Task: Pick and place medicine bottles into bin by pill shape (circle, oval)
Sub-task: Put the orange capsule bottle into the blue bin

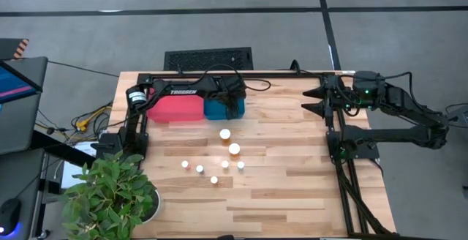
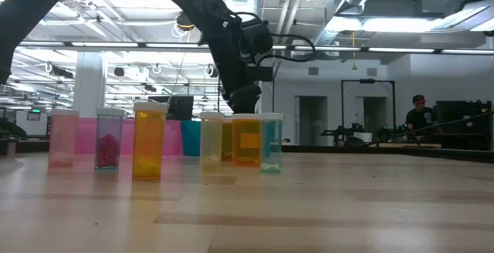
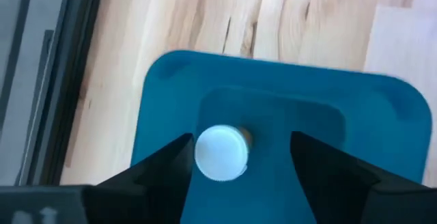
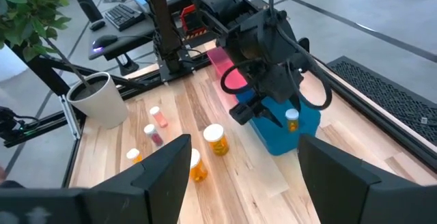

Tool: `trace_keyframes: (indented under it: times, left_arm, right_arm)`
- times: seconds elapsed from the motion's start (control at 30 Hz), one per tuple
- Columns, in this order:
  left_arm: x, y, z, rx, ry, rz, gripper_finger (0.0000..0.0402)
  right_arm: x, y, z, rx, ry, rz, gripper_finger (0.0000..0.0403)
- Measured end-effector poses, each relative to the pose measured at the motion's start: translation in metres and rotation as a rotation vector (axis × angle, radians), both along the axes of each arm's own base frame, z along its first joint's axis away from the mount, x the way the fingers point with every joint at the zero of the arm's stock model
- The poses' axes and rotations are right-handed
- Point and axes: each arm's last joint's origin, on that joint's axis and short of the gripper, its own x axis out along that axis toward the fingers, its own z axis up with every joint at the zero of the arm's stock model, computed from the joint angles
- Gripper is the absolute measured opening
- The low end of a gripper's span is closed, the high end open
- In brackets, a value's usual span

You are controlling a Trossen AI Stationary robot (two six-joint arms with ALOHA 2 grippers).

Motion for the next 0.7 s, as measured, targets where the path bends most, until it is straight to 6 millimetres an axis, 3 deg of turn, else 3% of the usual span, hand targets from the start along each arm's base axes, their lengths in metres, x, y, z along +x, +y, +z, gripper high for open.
trace_keyframes:
  times: [0.33,0.53,0.7]
  left_arm:
    - [-0.010,-0.006,0.033,0.034,-0.049,0.020,0.0238]
    - [-0.028,-0.019,0.077,0.029,-0.129,0.044,0.0238]
    - [-0.054,-0.048,0.121,-0.059,-0.208,-0.015,0.0238]
  right_arm:
    - [0.000,0.000,0.000,0.000,0.001,0.001,0.0276]
    - [0.000,0.000,0.000,-0.005,0.003,0.003,0.0276]
    - [0.000,0.000,0.000,-0.007,0.005,0.004,0.0276]
